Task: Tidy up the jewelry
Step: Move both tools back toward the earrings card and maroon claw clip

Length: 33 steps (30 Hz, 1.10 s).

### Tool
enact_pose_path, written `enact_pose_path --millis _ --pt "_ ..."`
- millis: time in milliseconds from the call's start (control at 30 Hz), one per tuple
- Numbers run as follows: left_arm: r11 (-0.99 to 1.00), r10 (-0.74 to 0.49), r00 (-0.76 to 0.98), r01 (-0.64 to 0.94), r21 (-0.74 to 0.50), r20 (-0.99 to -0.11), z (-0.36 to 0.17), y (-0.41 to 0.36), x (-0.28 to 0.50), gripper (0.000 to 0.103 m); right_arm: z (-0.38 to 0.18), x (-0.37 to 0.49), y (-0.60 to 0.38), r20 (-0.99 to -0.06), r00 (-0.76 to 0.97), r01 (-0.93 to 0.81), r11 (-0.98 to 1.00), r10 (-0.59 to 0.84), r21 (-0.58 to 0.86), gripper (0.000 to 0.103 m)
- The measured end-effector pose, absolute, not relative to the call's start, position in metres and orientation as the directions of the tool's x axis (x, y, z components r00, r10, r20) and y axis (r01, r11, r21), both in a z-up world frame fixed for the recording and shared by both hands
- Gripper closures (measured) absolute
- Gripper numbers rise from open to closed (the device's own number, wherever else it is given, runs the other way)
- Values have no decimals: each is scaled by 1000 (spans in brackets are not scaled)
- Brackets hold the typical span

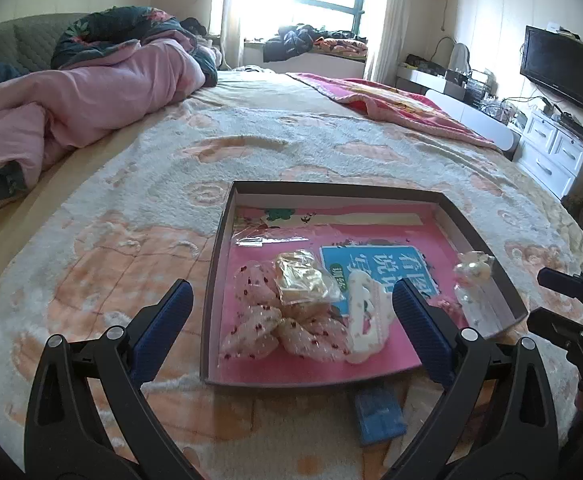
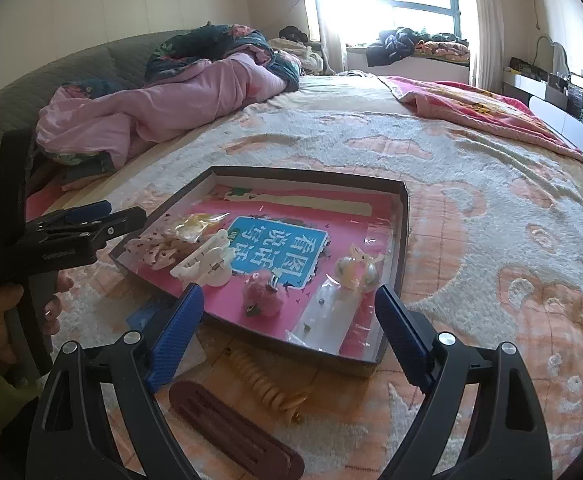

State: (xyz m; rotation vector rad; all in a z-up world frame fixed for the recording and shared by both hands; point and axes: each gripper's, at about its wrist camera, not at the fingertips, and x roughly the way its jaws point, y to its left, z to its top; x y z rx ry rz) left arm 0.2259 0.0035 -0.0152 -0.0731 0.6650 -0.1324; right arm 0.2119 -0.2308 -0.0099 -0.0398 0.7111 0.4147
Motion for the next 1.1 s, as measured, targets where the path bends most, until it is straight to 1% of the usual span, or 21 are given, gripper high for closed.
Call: enact_pose_path --millis 500,1100 --pt "986 -166 813 123 -113 -558 0 1 177 12 0 179 -236 -613 701 -394 914 366 95 18" --pt "982 -188 814 147 -119 -550 -5 -2 138 12 -5 144 -236 -609 701 -414 907 370 75 18"
